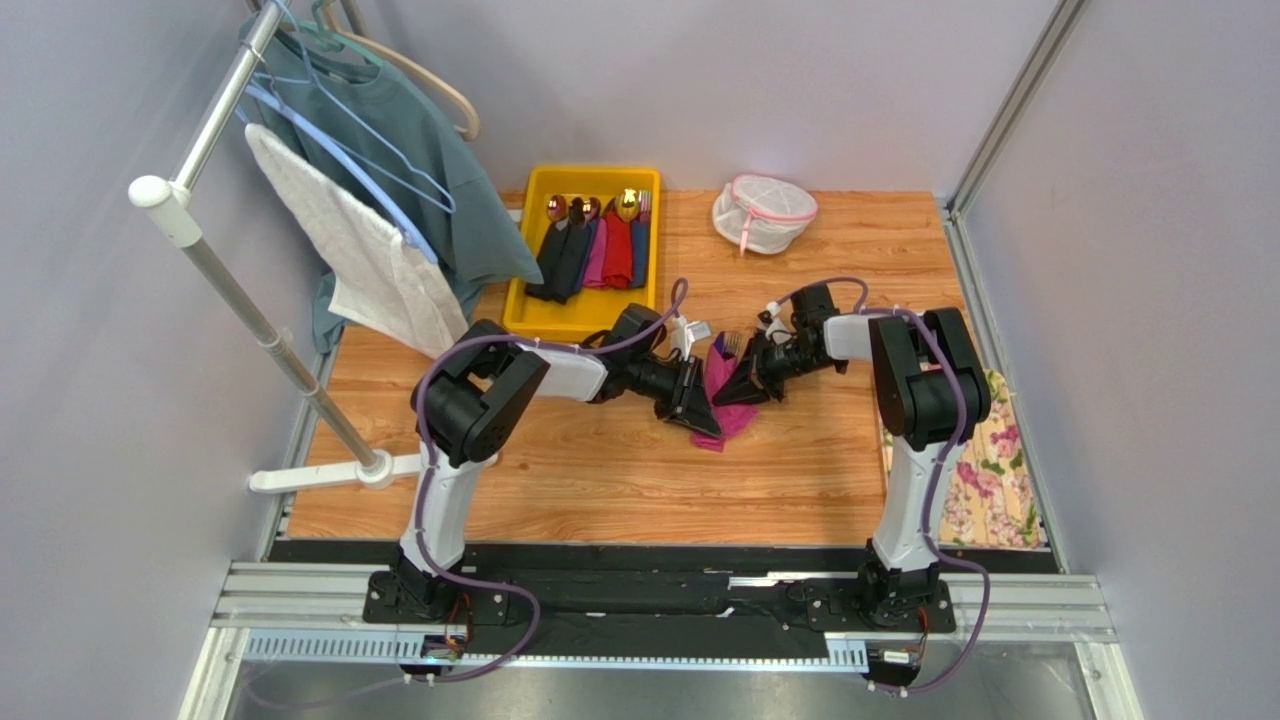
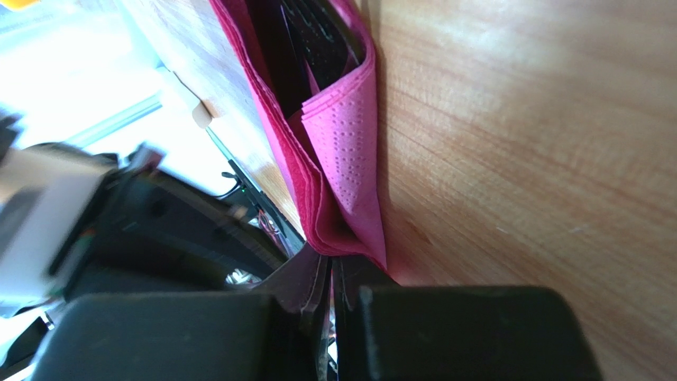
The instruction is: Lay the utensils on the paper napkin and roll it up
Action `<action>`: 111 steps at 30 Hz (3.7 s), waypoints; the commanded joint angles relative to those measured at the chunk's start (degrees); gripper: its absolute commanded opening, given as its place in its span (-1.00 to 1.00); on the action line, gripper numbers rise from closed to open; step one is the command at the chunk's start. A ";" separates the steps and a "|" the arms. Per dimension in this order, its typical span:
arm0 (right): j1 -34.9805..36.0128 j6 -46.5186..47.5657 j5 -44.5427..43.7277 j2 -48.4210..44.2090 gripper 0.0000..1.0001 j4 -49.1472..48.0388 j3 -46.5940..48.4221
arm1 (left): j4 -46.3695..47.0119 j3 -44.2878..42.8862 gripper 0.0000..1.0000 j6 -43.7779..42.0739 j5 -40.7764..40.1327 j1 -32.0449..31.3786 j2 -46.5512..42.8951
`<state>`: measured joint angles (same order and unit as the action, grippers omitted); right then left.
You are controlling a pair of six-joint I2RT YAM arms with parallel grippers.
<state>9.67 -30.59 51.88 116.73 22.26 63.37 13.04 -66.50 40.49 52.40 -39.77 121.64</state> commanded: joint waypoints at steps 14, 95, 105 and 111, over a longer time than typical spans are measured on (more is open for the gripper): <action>0.17 4.22 -7.32 3.59 -0.92 1.03 0.79 | -7.58 -2.49 -0.58 -1.56 1.82 -0.14 2.89; 5.80 8.18 -29.46 -3.26 0.02 16.50 13.71 | -14.27 -4.69 -1.00 -4.72 -3.01 0.57 5.53; 5.97 5.98 -28.23 0.16 -0.12 11.67 11.86 | -14.18 -4.87 -1.00 -4.54 -3.18 0.48 5.80; 5.97 5.80 -28.15 2.36 -0.27 10.96 12.48 | -14.27 -5.13 -1.00 -4.45 -3.27 0.57 6.06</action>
<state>15.29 -24.86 26.68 115.09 36.97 76.20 1.28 -71.64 39.31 56.03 -39.24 126.13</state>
